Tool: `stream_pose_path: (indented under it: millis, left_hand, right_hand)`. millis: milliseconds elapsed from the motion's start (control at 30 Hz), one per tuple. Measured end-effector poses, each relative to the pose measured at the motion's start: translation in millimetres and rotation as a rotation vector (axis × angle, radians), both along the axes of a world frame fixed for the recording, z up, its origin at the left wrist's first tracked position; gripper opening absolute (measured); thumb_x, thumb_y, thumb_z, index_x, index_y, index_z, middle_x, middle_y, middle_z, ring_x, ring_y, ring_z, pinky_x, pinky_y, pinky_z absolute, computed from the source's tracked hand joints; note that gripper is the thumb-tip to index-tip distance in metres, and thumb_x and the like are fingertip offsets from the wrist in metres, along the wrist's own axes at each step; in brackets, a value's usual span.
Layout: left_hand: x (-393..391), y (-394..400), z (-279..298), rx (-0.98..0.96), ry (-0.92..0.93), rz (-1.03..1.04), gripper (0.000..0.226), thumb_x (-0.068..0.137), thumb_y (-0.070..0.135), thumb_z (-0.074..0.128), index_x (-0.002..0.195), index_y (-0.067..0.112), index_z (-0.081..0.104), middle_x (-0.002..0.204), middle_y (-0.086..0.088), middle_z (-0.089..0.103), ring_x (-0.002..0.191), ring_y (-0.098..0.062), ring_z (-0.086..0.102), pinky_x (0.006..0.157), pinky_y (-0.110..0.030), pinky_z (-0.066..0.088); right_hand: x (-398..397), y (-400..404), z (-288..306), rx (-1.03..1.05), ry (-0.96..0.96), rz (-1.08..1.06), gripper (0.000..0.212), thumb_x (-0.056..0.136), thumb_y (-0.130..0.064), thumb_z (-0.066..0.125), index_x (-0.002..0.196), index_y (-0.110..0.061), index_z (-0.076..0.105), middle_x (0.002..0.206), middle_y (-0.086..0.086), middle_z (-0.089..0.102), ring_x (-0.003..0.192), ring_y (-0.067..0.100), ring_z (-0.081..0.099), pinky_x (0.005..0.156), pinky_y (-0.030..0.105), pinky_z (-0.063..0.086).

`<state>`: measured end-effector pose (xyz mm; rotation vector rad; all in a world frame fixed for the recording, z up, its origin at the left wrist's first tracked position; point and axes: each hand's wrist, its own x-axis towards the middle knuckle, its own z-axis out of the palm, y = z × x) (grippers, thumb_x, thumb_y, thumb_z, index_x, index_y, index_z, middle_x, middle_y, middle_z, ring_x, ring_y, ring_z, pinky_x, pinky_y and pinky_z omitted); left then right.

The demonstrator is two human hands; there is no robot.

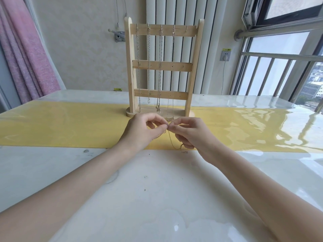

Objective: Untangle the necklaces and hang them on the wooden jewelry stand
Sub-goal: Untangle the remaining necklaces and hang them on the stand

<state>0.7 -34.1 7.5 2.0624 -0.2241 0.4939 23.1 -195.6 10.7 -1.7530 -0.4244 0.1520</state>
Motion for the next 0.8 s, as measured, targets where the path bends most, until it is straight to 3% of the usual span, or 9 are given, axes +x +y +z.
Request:
stream_pose_path:
  millis: [133, 300, 467, 567, 700, 800]
  left_hand:
    - [-1.4, 1.5, -0.8, 0.088, -0.050, 0.035, 0.023, 0.079, 0.017, 0.072, 0.066, 0.034, 0.064, 0.061, 0.022, 0.061, 0.066, 0.002, 0.049, 0.062, -0.007, 0.037]
    - [-1.6, -0.2, -1.4, 0.092, -0.070, 0.038, 0.025, 0.079, 0.014, 0.070, 0.062, 0.031, 0.062, 0.062, 0.017, 0.060, 0.064, 0.006, 0.050, 0.062, -0.007, 0.037]
    - [4.2, 1.8, -2.9, 0.012, 0.000, -0.063, 0.023, 0.084, 0.011, 0.066, 0.066, 0.026, 0.063, 0.055, 0.023, 0.058, 0.058, 0.004, 0.049, 0.059, -0.011, 0.039]
    - [3.6, 0.2, -1.8, -0.031, 0.005, -0.097, 0.023, 0.086, 0.010, 0.064, 0.069, 0.025, 0.062, 0.057, 0.018, 0.059, 0.057, 0.006, 0.049, 0.057, -0.007, 0.038]
    - [2.2, -1.7, -0.2, -0.046, 0.011, -0.102, 0.021, 0.089, 0.010, 0.060, 0.073, 0.022, 0.060, 0.067, 0.012, 0.057, 0.056, 0.010, 0.049, 0.056, -0.005, 0.037]
    - [3.8, -0.1, -2.0, -0.021, 0.027, -0.102, 0.019, 0.091, 0.013, 0.059, 0.075, 0.024, 0.060, 0.071, 0.013, 0.057, 0.059, 0.010, 0.049, 0.059, -0.005, 0.037]
  right_hand:
    - [-1.1, 1.4, 0.0, -0.031, -0.014, 0.012, 0.017, 0.091, -0.016, 0.062, 0.075, -0.014, 0.060, 0.048, -0.006, 0.045, 0.046, 0.012, 0.028, 0.042, 0.019, 0.021]
    - [-2.7, 1.9, 1.8, -0.035, -0.032, 0.032, 0.020, 0.092, -0.012, 0.060, 0.072, -0.011, 0.060, 0.053, -0.003, 0.051, 0.044, 0.014, 0.034, 0.043, 0.021, 0.025]
    - [0.5, -0.7, 2.8, 0.012, -0.031, -0.031, 0.020, 0.092, -0.015, 0.059, 0.076, -0.012, 0.071, 0.078, -0.003, 0.064, 0.067, 0.010, 0.050, 0.045, 0.022, 0.039]
    - [3.1, -2.2, 3.1, 0.046, -0.079, -0.047, 0.010, 0.088, -0.014, 0.067, 0.080, -0.013, 0.074, 0.084, 0.002, 0.065, 0.074, 0.012, 0.050, 0.048, 0.023, 0.044]
    - [5.9, -0.4, 0.3, 0.018, -0.149, -0.051, 0.010, 0.083, -0.013, 0.073, 0.074, -0.019, 0.073, 0.089, 0.022, 0.063, 0.073, 0.022, 0.048, 0.058, 0.028, 0.044]
    - [6.7, 0.6, -0.9, -0.015, -0.194, -0.065, 0.013, 0.081, -0.013, 0.074, 0.070, -0.020, 0.070, 0.091, 0.018, 0.059, 0.071, 0.015, 0.045, 0.059, 0.026, 0.042]
